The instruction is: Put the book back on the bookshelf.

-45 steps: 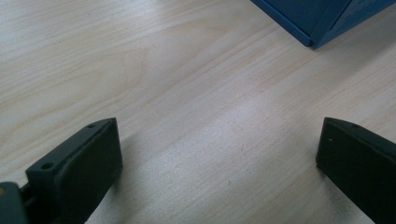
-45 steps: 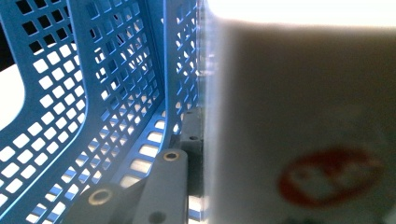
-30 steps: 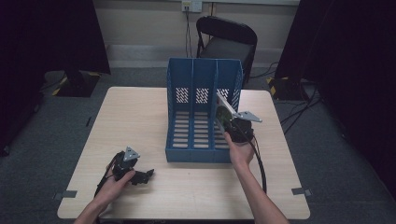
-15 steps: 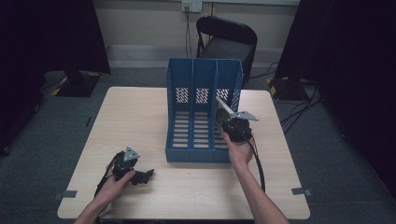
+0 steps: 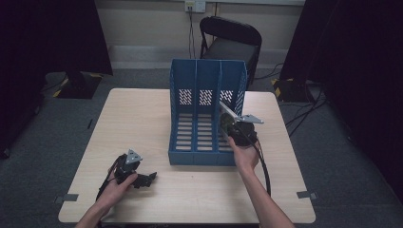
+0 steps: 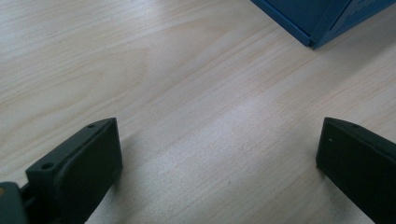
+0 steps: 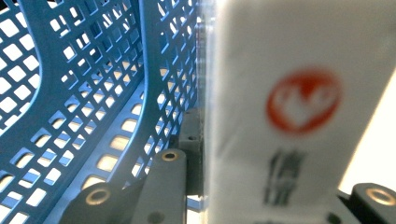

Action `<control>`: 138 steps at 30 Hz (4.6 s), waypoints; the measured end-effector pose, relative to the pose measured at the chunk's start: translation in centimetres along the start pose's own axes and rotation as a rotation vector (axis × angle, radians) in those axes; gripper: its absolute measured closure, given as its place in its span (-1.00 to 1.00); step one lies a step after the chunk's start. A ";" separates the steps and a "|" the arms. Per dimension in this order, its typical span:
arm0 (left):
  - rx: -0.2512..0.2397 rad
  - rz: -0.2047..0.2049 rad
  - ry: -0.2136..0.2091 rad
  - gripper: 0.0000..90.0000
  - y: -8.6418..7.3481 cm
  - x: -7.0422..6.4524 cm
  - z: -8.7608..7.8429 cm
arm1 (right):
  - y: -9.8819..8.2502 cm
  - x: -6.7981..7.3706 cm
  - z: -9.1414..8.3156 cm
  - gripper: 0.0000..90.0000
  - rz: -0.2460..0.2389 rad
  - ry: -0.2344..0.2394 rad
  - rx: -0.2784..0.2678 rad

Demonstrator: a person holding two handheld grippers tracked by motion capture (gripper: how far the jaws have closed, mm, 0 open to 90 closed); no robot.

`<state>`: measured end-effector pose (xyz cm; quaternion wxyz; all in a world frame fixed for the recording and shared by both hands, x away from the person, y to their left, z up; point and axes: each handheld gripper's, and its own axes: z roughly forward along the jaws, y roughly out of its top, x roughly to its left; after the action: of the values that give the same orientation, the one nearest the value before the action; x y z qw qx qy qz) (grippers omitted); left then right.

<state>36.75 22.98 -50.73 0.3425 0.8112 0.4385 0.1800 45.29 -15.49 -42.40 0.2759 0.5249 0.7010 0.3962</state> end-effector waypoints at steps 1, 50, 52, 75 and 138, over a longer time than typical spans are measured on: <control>0.000 0.000 0.000 -1.00 0.0 0.0 0.0 | -0.1 0.0 -0.1 0.63 0.003 0.006 -0.008; -0.001 0.001 -0.001 -1.00 0.0 -0.1 0.0 | -3.7 -0.3 -2.2 0.46 0.004 0.103 -0.137; -0.001 0.001 -0.001 -1.00 0.0 -0.1 0.0 | -3.7 -0.4 -2.1 0.48 0.007 0.105 -0.127; 0.000 0.001 -0.001 -1.00 0.0 -0.1 0.0 | -3.4 -0.1 -1.4 0.68 -0.001 0.042 -0.108; -0.002 0.005 -0.005 -1.00 0.0 -0.1 0.0 | -2.2 1.2 -1.2 0.69 0.122 -0.220 -0.172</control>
<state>36.73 22.93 -50.73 0.3438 0.8125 0.4354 0.1794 42.87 -15.00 -43.56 0.3703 0.5811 0.5968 0.4111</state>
